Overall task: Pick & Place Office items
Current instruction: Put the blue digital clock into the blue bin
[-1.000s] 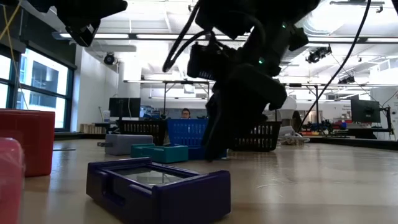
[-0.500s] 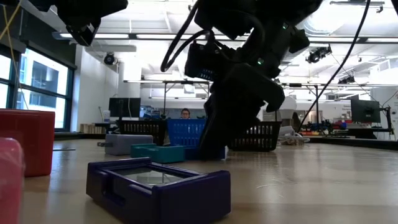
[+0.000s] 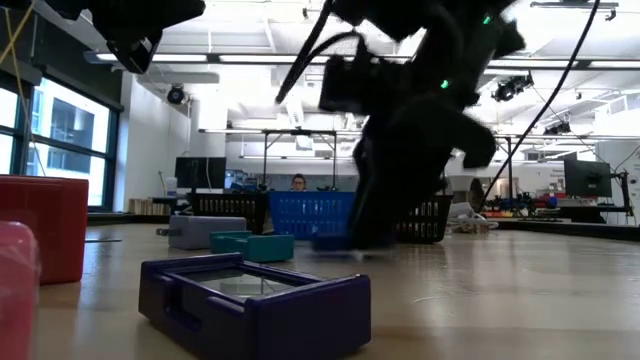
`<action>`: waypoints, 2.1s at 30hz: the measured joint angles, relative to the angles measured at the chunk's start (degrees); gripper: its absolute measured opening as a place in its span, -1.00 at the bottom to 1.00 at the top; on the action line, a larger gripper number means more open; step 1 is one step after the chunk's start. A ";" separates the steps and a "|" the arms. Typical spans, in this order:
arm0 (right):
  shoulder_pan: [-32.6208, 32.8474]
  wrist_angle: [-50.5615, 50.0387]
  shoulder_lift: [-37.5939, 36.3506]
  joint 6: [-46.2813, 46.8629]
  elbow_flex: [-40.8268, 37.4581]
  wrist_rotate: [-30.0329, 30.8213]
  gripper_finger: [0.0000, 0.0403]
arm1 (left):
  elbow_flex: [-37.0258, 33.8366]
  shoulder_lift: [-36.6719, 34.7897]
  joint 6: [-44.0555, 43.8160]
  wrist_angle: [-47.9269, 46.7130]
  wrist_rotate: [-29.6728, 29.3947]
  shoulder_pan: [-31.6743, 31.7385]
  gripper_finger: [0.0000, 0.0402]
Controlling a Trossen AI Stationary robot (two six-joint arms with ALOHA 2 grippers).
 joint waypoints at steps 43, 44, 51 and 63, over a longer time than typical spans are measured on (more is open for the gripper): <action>1.10 14.12 -10.52 4.67 0.24 -11.05 -0.33 | 5.90 21.70 82.36 20.31 2.48 3.79 -0.12; 1.11 14.05 -10.52 4.67 0.24 -10.98 -0.33 | 5.95 21.70 82.31 19.91 2.40 3.83 -0.12; 1.05 13.85 -10.43 4.70 0.28 -10.61 -0.33 | 5.97 21.70 79.58 17.03 1.84 3.91 -0.12; 1.05 14.00 -10.43 4.57 0.28 -10.69 -0.33 | 5.97 21.70 77.73 16.40 6.79 6.00 -0.18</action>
